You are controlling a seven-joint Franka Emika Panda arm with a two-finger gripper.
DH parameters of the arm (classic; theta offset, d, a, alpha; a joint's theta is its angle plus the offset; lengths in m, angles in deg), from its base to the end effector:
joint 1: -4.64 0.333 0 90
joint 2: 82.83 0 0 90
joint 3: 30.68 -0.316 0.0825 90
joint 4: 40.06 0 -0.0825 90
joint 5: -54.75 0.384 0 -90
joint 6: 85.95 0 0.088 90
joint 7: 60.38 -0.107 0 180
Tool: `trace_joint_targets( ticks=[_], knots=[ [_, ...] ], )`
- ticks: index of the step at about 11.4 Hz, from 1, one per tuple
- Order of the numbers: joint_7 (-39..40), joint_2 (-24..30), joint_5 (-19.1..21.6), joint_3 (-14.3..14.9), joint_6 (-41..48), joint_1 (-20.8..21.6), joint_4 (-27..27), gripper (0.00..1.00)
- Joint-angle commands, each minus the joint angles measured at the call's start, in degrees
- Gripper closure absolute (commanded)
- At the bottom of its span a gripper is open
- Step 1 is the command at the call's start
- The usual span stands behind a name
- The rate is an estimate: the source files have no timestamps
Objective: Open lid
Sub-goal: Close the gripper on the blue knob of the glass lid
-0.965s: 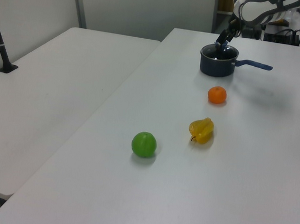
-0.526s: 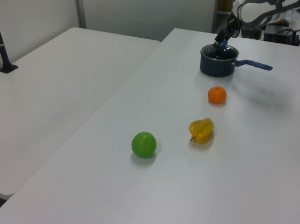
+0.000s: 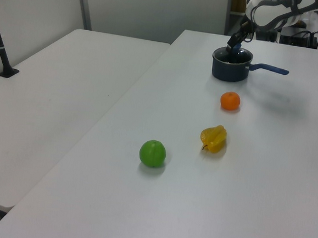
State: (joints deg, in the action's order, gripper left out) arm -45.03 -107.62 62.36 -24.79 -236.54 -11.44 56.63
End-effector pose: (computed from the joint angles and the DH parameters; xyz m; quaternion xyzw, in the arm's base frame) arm 0.6578 -0.2582 0.4058 0.9627 -0.0935 0.2478 0.0557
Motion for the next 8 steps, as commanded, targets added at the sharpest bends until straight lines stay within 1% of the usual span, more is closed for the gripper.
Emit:
trace_joint_targets(
  ticks=[1,2,5,7,8],
  knots=[
    [0.92,0.70,1.27,0.18,-0.85,0.25,0.25,0.46],
    [0.74,1.31,1.27,0.18,-0.67,0.25,0.33,0.53],
    [0.13,3.86,1.27,0.18,0.73,0.78,0.69,0.54],
    [-2.06,5.18,0.48,0.44,1.44,4.10,0.69,0.54],
    [-4.59,5.71,-0.39,0.44,1.44,5.77,0.95,0.54]
  ],
)
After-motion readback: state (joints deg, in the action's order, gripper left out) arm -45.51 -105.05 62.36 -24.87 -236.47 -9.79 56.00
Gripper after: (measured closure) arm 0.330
